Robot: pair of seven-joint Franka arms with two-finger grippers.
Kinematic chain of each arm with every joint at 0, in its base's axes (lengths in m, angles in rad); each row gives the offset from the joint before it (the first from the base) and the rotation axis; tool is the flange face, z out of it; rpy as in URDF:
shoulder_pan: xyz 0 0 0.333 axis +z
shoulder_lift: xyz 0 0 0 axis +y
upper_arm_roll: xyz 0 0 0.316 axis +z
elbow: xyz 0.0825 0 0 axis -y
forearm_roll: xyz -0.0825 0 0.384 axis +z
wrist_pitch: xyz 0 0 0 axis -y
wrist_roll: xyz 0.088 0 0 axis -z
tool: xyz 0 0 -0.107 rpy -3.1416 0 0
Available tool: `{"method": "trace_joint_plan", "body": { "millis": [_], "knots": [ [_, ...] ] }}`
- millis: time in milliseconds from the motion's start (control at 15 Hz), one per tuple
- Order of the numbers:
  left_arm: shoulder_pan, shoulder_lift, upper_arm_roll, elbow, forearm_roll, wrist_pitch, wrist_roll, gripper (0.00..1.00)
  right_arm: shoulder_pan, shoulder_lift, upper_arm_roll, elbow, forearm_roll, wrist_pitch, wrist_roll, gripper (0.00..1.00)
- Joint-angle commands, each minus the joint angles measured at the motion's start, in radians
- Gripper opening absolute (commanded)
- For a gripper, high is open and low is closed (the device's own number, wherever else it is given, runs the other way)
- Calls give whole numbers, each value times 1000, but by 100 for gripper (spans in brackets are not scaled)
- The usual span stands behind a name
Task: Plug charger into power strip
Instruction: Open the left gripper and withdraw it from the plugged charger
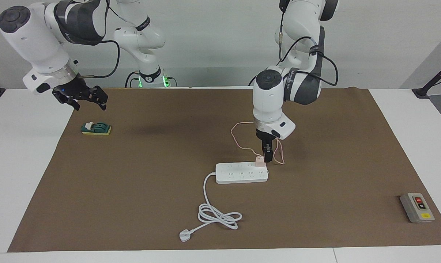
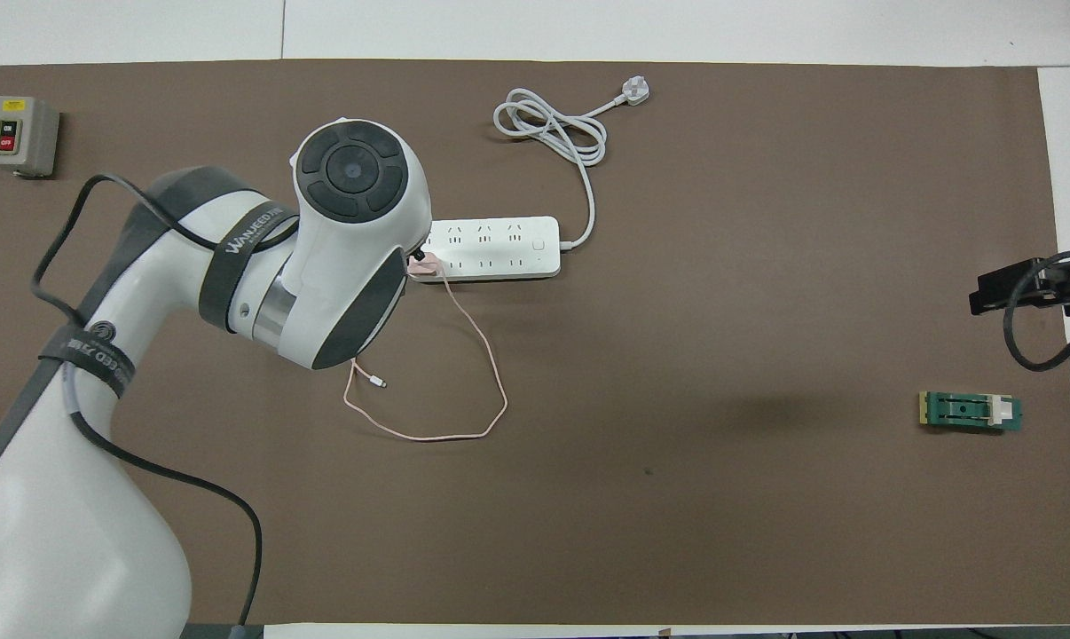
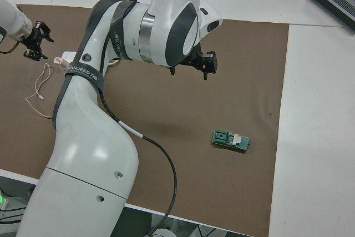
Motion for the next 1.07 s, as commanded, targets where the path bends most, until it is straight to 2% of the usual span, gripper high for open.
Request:
{"method": "trace_joint_plan", "body": {
  "millis": [0, 267, 533, 733, 1000],
  "knots": [
    [22, -60, -1, -26, -45, -42, 108, 80, -15, -14, 14, -5, -13, -11, -17, 100],
    [79, -133, -1, -24, -50, -79, 330, 90, -15, -14, 14, -5, -13, -12, -17, 100],
    [189, -224, 2, -17, -146, -185, 669, 91, -15, -14, 14, -5, -13, -11, -17, 100],
    [278, -283, 1, -6, -152, -271, 963, 91, -15, -14, 14, -5, -13, -11, -18, 100],
    [358, -323, 16, 25, -151, -363, 1313, 91, -15, -14, 14, -5, -13, -11, -17, 100]
  ]
}}
